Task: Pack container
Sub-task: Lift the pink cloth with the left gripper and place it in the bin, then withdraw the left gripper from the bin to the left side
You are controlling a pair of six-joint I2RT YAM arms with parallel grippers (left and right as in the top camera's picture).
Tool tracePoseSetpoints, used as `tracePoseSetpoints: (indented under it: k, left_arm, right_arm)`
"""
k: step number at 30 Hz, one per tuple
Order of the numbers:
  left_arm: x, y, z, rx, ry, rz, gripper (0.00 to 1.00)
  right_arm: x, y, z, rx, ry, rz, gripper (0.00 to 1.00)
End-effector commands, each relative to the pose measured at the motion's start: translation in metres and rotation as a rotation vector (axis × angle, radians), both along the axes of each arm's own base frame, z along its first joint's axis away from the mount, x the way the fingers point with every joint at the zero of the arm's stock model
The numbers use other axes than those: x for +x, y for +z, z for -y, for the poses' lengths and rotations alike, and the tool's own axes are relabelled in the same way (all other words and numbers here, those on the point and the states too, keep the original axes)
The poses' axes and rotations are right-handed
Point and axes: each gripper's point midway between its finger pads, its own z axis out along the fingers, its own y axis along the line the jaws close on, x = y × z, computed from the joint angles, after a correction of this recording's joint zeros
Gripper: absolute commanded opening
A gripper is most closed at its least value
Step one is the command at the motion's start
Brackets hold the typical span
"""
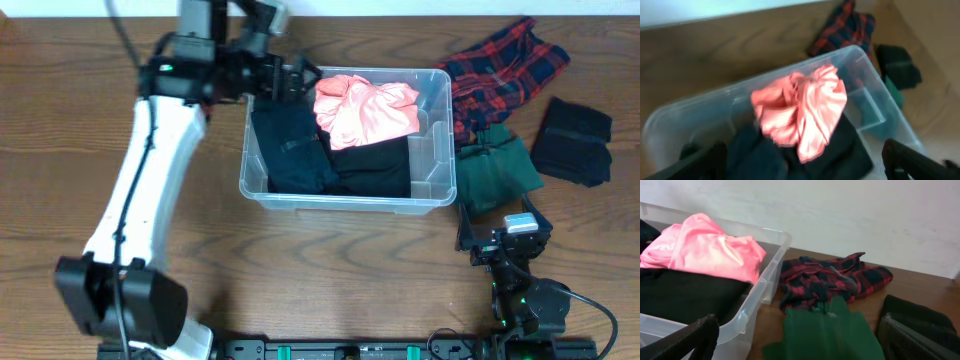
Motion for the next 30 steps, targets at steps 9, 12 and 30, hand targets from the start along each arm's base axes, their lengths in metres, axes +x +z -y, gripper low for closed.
tracePoseSetpoints:
  k: [9, 12, 30]
  left_arm:
    - [-0.008, -0.099, -0.071, 0.390, 0.541, -0.329, 0.74]
    - [-0.011, -0.112, -0.057, 0.448, 0.523, -0.331, 0.73]
    - [-0.012, -0.246, -0.037, 0.688, 0.540, -0.511, 0.72]
  right_arm:
    - [0.000, -0.001, 0.004, -0.010, -0.016, 0.000, 0.99]
    - [0.000, -0.001, 0.004, -0.011, -0.016, 0.000, 0.99]
    - [0.000, -0.001, 0.004, -0.010, -0.016, 0.000, 0.99]
